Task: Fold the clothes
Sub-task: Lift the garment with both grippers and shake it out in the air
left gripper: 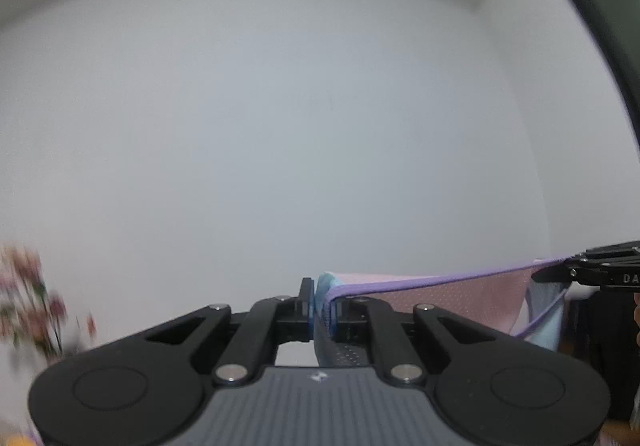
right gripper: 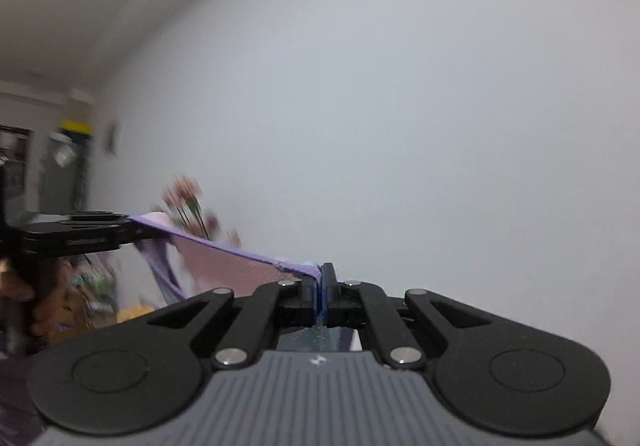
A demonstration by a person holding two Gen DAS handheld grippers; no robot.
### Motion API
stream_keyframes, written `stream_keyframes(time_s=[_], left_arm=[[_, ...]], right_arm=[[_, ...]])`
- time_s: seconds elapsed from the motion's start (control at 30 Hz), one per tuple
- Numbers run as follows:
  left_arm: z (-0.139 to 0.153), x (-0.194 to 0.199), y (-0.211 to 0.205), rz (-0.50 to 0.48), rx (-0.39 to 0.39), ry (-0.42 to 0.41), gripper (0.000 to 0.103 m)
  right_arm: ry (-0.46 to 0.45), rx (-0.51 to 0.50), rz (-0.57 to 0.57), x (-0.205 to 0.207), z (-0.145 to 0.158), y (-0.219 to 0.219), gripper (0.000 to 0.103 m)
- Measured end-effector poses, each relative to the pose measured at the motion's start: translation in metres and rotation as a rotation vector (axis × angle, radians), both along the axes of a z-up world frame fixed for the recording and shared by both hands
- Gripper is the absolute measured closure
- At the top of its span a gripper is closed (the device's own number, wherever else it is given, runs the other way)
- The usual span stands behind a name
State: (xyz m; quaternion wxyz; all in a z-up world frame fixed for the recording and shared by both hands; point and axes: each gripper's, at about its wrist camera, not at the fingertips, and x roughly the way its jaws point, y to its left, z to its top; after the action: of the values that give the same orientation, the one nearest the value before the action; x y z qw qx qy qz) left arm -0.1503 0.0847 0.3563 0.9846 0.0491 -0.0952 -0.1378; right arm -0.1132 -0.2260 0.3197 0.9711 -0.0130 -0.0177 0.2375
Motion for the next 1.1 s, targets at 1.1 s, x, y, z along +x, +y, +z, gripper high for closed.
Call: stream_keyframes(time_s=[1.1], left_arm=[[-0.201,0.083,-0.034,0.019,0.142,0.594,0.088]], right_arm=[[0.287,-0.284,-0.09,0.085,-0.124,0.031,0.099]])
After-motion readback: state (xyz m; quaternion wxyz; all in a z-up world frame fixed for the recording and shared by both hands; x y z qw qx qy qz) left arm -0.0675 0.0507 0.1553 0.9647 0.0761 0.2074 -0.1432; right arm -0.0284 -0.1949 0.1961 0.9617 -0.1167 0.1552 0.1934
